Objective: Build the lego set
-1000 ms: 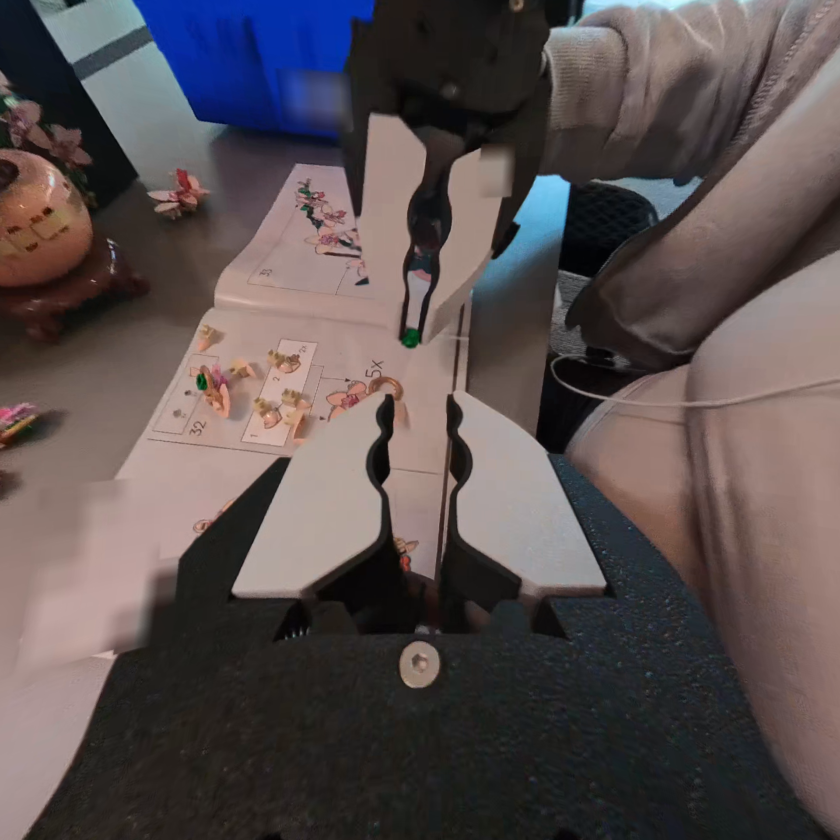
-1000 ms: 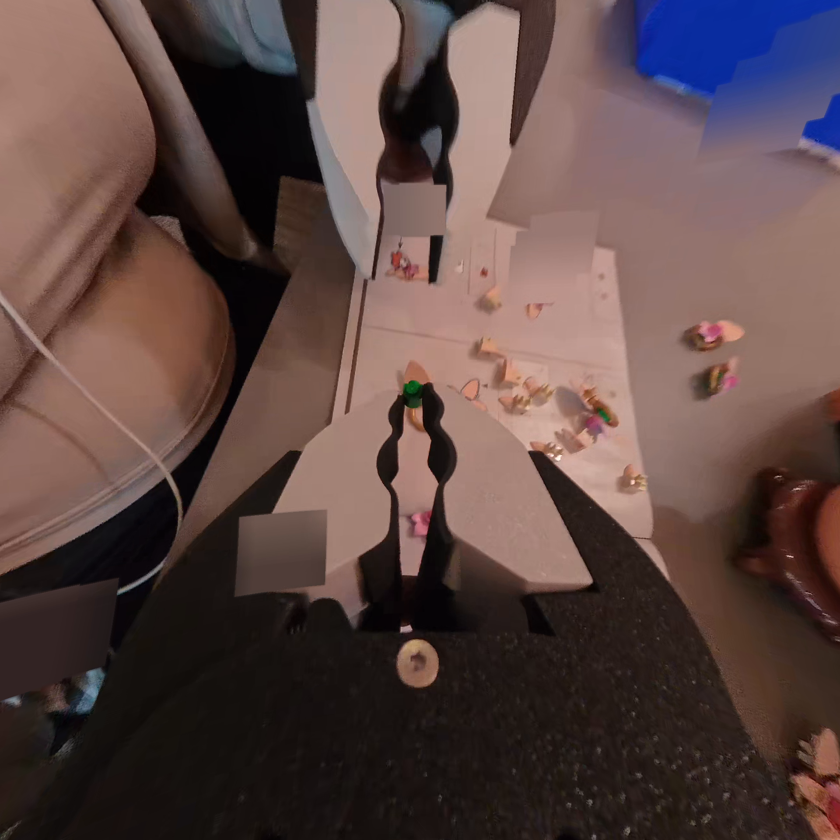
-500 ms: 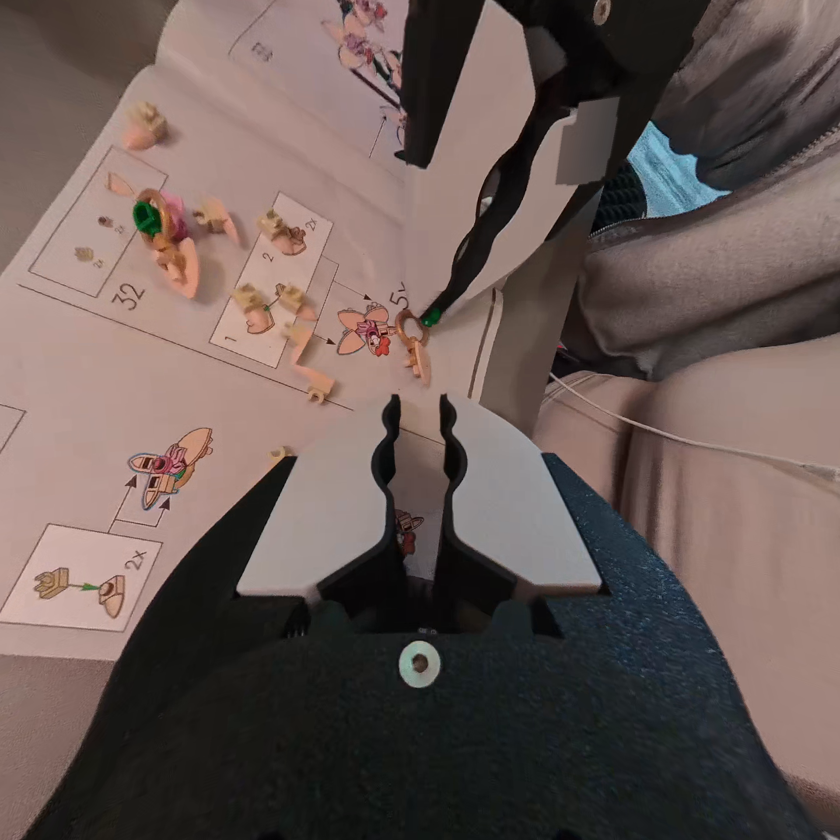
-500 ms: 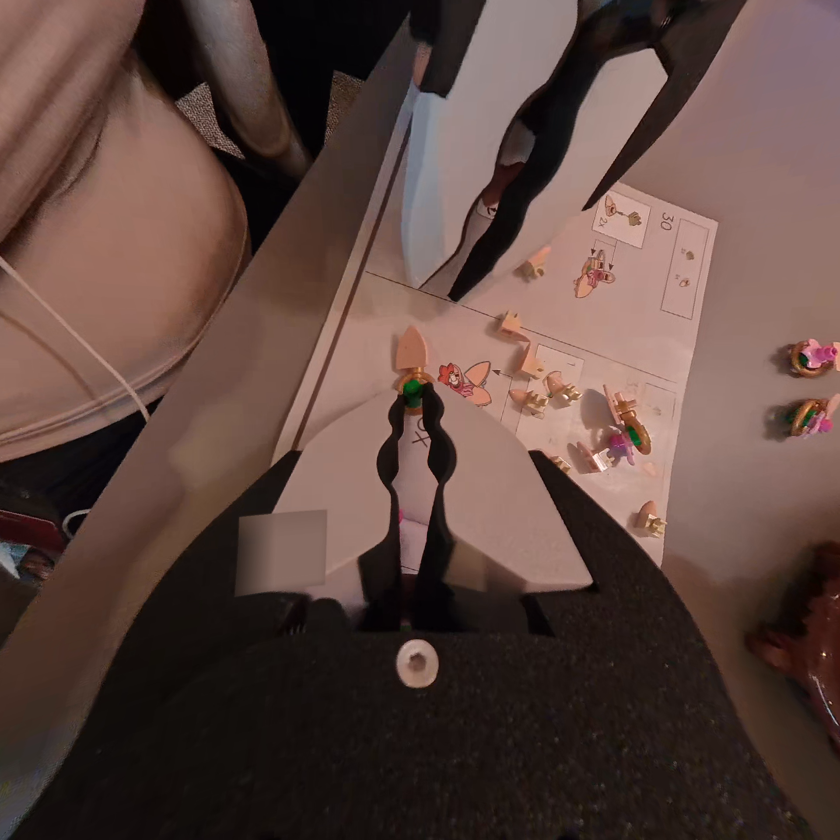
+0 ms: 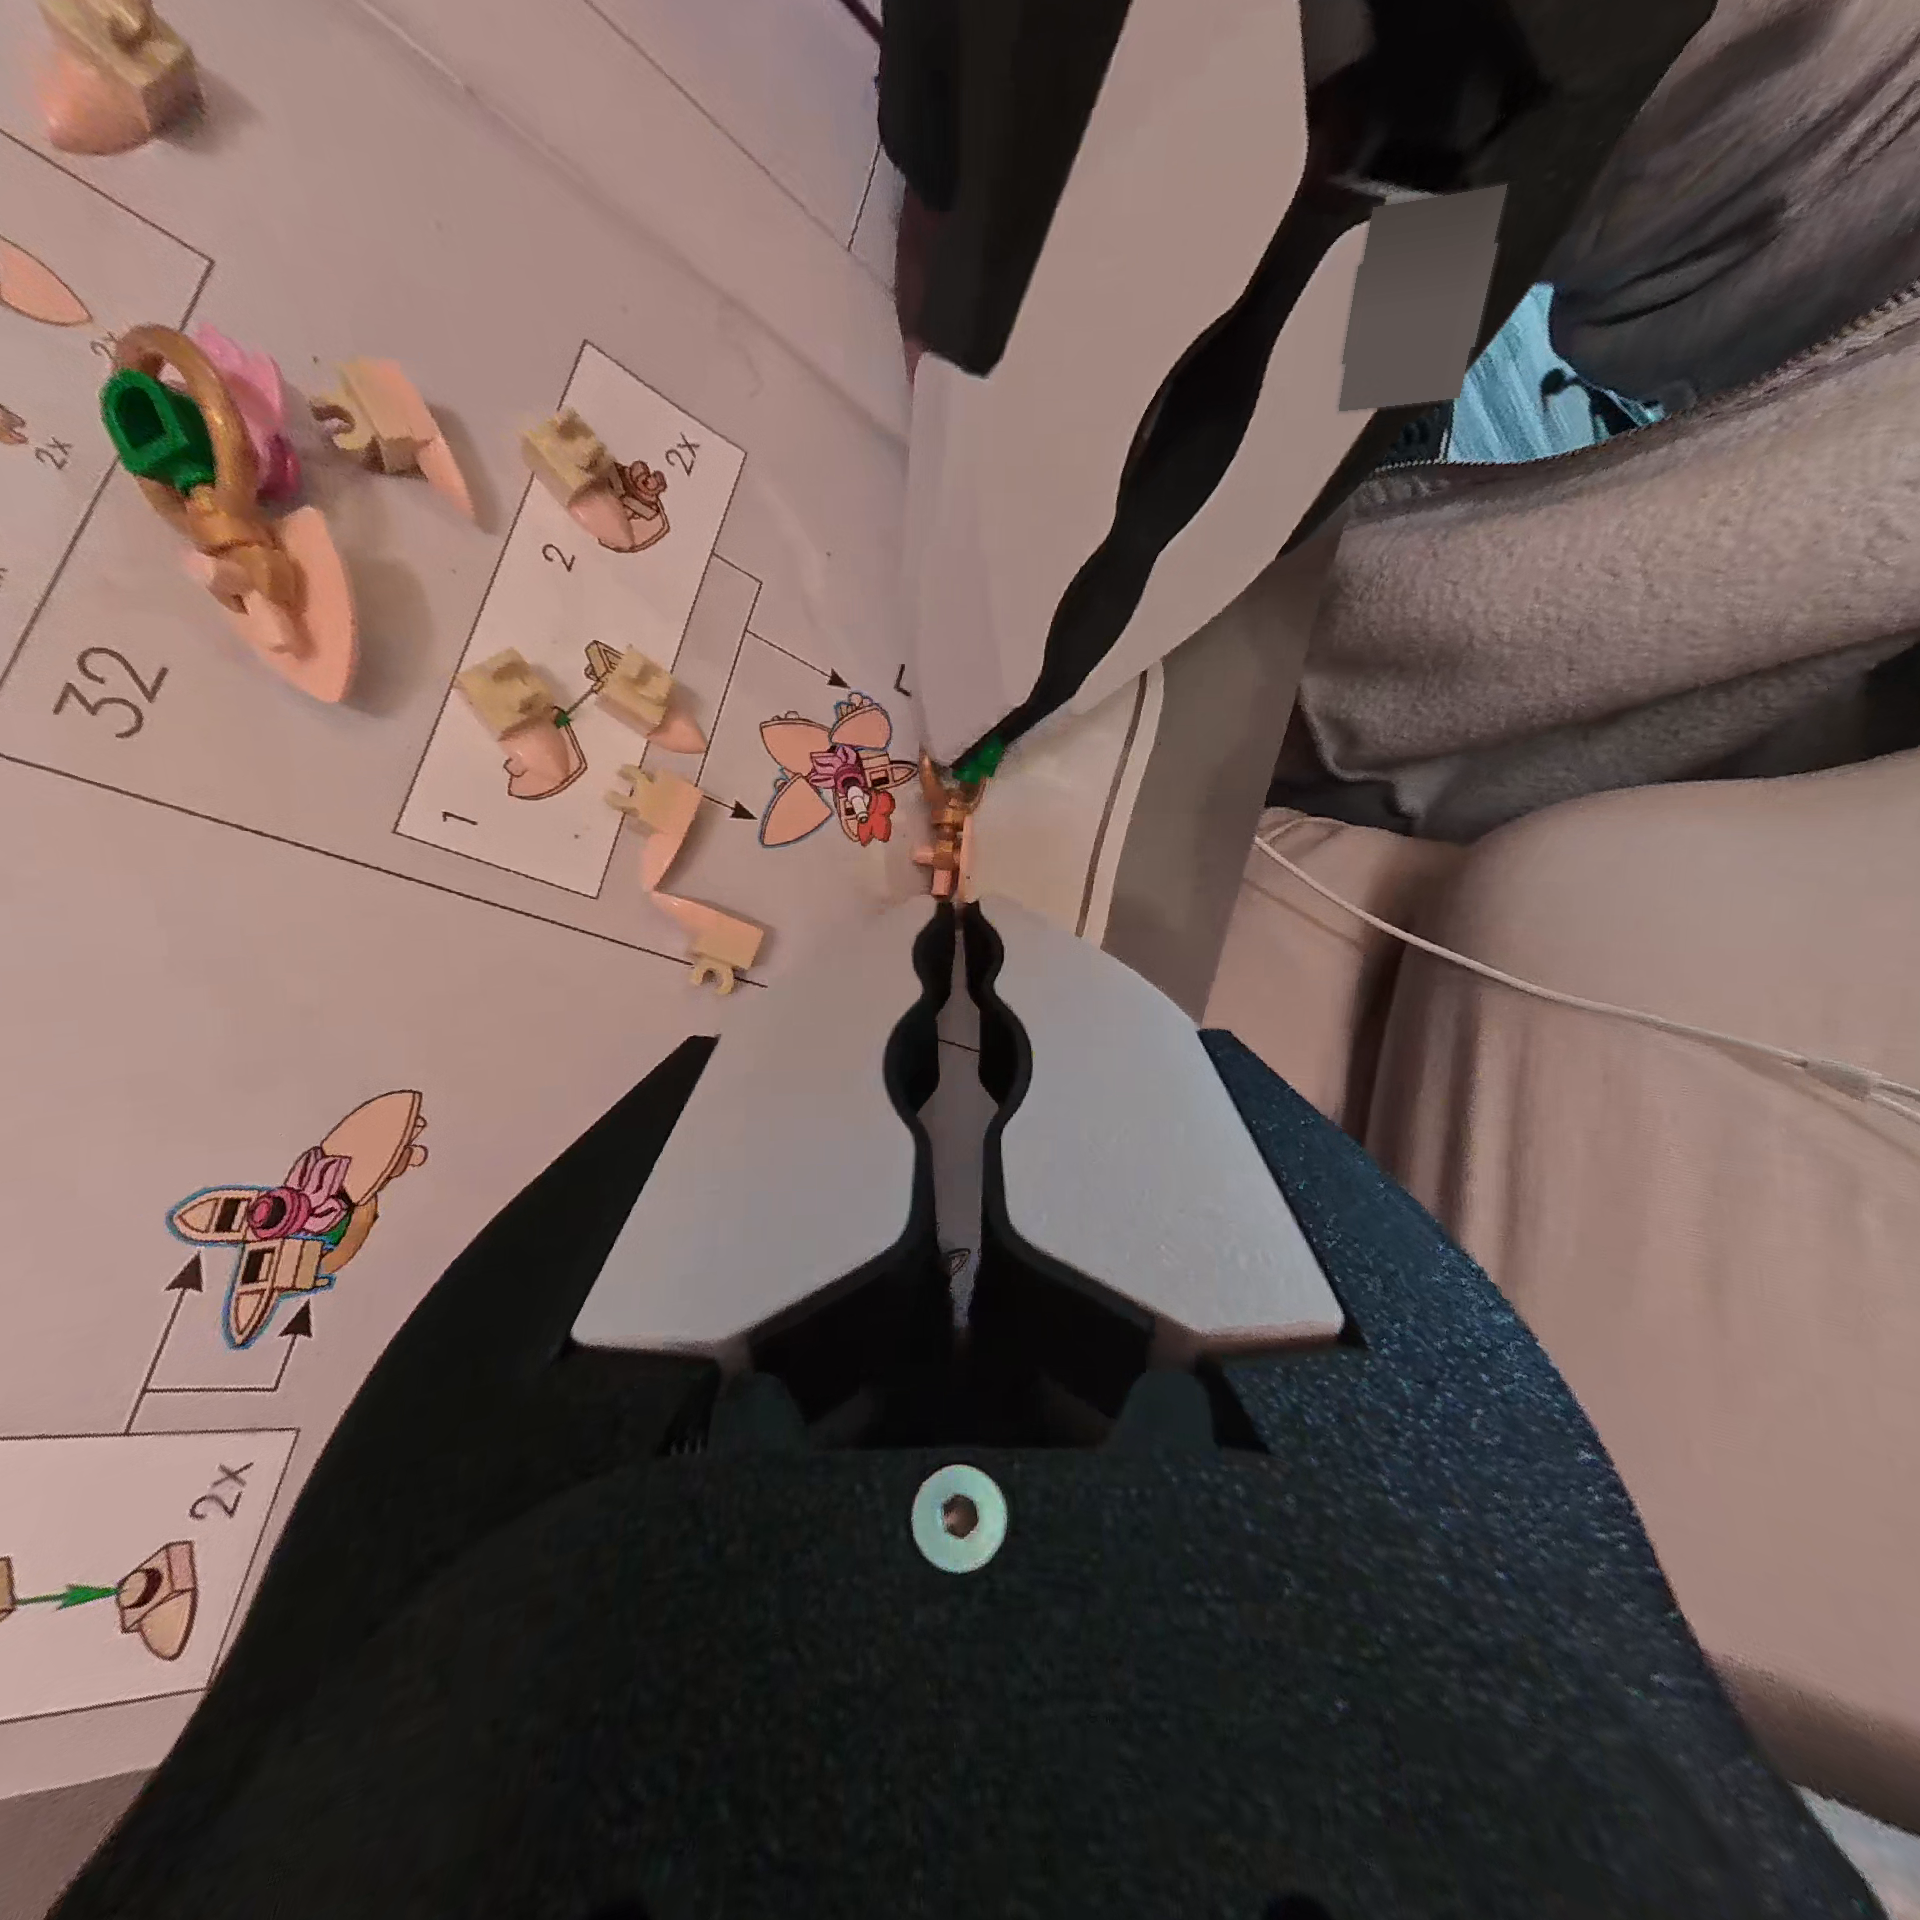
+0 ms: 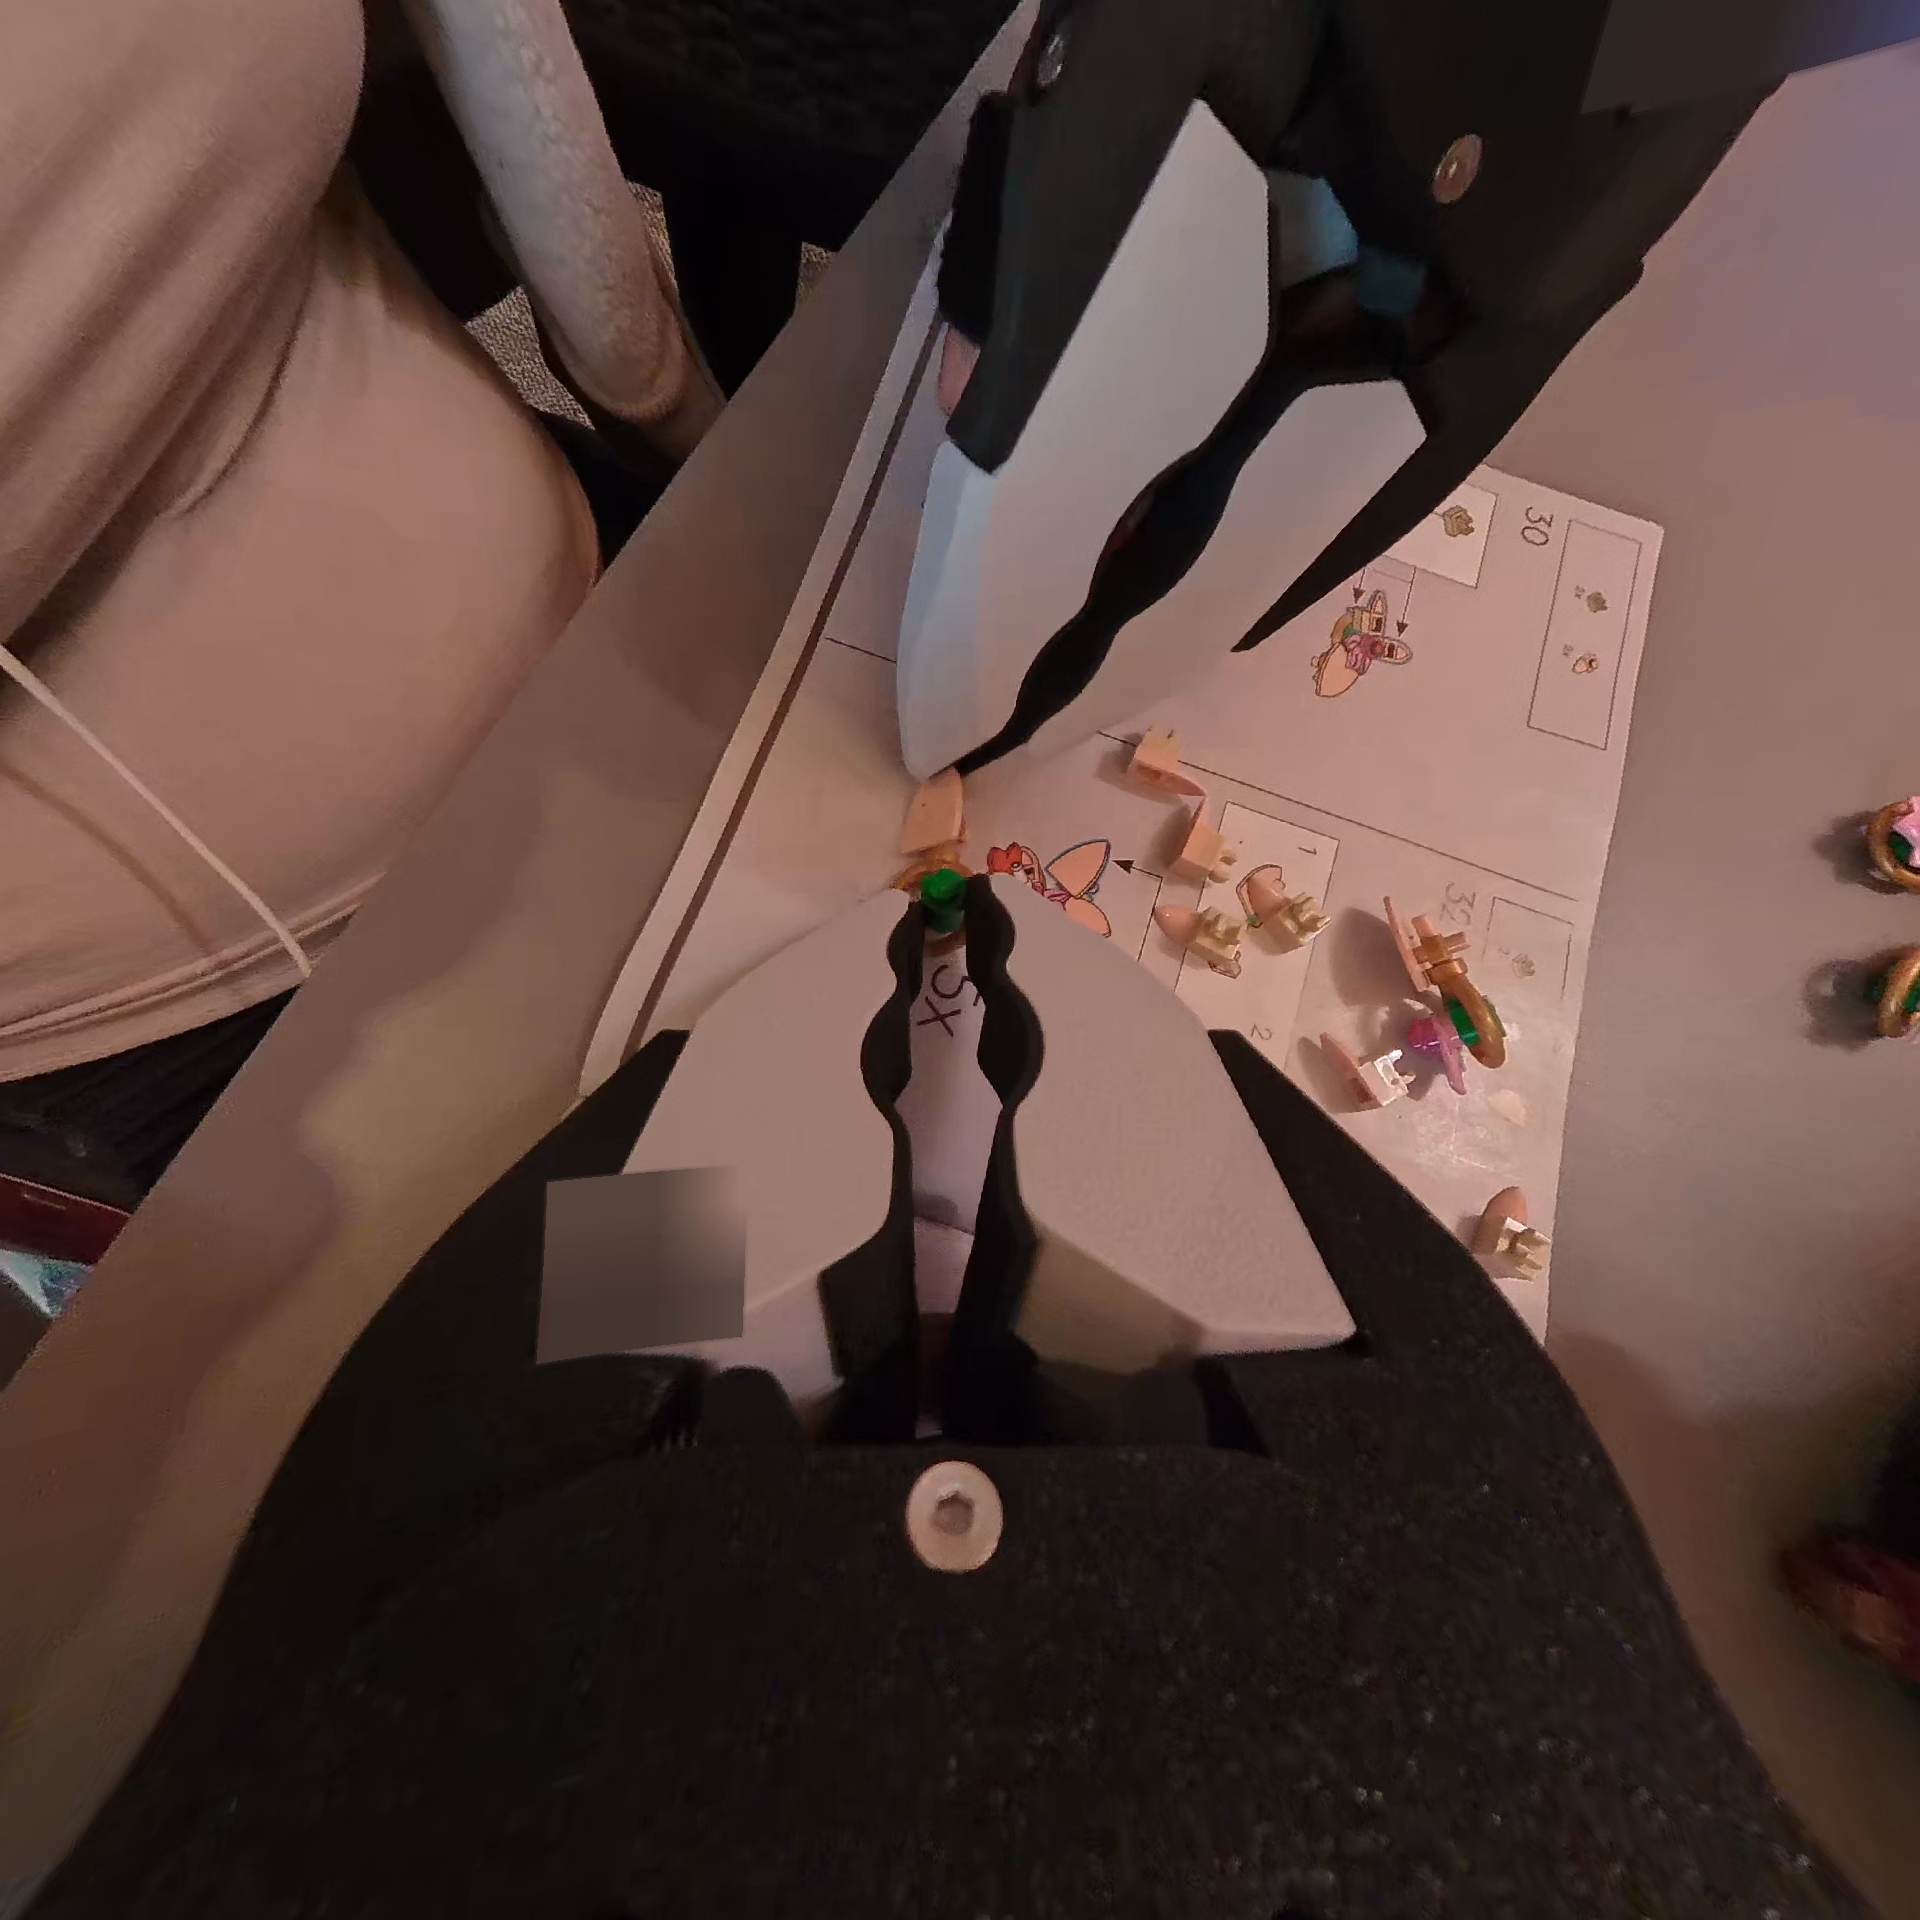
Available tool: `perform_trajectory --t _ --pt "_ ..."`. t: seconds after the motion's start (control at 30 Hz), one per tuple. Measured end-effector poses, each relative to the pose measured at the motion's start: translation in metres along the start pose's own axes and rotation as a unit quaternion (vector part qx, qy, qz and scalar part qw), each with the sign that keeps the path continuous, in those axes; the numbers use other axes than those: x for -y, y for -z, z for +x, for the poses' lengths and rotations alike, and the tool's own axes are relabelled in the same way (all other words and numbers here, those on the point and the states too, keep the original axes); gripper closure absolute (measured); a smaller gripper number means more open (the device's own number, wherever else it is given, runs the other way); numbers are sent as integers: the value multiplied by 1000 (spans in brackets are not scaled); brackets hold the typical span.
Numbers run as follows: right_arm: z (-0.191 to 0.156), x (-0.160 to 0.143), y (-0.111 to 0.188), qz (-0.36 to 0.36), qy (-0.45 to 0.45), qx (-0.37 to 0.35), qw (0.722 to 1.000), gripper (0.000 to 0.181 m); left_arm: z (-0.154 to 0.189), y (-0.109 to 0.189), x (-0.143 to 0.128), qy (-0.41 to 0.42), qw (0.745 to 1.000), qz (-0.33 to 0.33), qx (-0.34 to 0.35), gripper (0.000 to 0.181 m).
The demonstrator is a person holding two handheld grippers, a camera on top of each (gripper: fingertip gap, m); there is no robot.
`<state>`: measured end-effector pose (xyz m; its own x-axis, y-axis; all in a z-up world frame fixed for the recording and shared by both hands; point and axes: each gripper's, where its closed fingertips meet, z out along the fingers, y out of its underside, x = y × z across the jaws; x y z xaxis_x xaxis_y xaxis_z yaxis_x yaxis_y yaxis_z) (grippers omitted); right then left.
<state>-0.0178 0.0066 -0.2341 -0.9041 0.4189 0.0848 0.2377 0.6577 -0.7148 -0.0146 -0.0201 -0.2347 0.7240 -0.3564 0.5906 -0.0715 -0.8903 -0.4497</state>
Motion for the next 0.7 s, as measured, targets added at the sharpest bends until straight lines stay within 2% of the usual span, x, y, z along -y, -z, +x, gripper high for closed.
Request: perform_trajectory --t 0.3,0.7 --pt "-1 0 -4 17 -9 8 1000 173 7 1 -3 80 994 -25 -73 180" --pt "-6 -2 -5 22 -16 32 999 165 11 3 -5 118 987 -32 -100 180"
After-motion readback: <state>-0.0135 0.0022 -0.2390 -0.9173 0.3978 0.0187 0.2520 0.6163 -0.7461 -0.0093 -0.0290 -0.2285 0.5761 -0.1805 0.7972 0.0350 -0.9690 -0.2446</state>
